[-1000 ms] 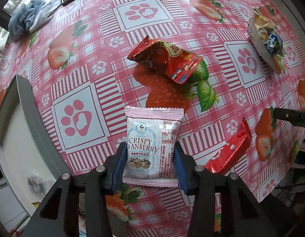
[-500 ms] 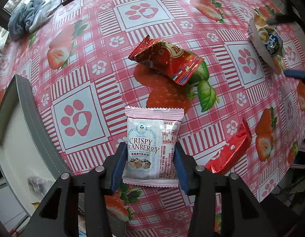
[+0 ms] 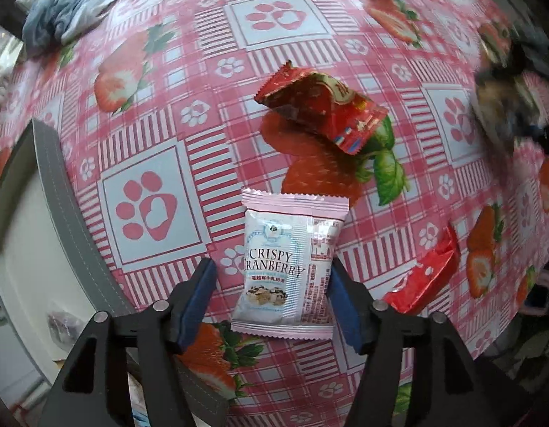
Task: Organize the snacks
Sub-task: 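Carry chip bag with right tool while left tool carries cranberry packet to white tray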
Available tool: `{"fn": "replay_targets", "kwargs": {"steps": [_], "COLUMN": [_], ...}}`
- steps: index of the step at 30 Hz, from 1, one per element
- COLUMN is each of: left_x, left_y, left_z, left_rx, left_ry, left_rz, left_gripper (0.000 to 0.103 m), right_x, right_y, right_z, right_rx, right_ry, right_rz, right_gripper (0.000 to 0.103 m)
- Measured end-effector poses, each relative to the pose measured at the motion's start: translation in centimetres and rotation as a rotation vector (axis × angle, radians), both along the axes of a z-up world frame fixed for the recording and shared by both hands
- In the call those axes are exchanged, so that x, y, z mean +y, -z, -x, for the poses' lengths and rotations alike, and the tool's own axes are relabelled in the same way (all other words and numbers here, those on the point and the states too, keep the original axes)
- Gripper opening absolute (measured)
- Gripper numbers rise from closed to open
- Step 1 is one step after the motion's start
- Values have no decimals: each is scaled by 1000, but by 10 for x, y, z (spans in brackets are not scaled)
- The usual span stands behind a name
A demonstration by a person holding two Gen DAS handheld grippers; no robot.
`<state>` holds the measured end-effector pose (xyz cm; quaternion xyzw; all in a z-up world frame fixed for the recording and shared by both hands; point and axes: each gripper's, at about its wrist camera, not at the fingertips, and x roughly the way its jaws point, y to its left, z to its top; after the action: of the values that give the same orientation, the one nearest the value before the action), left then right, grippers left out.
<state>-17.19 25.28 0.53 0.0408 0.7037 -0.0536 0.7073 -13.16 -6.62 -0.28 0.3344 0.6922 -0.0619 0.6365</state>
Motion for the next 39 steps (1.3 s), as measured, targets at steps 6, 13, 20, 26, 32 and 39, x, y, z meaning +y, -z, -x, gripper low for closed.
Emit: {"fn": "replay_targets", "kwargs": {"steps": [6,13,20,26,32,39], "left_x": [-1,-9,-2,7,26,61], "left_y": [0,-6,-19,-42,-61,-78], "left_z": [0,8,26,42,53,59], "left_rx": [-18,-39,-41,-75,-115,-161], "left_ry": [2,38,-31,-59,-118,-194], "left_rz": [-15,-5,60,70,79,91], "left_gripper": [68,42,42,42,42,42], "right_x": [23,49,78,111,159,194], "right_y": [4,5,-9,-28,-39,-28], "right_z": [45,75,84,72,53,30], "right_rx": [26,54,27,-17,-43,-71], "right_ry": [-152,-248,-306,-380,-448,-537], "right_rz": [48,74,94,111,124,147], "right_gripper": [73,73,73,73,73,73]}}
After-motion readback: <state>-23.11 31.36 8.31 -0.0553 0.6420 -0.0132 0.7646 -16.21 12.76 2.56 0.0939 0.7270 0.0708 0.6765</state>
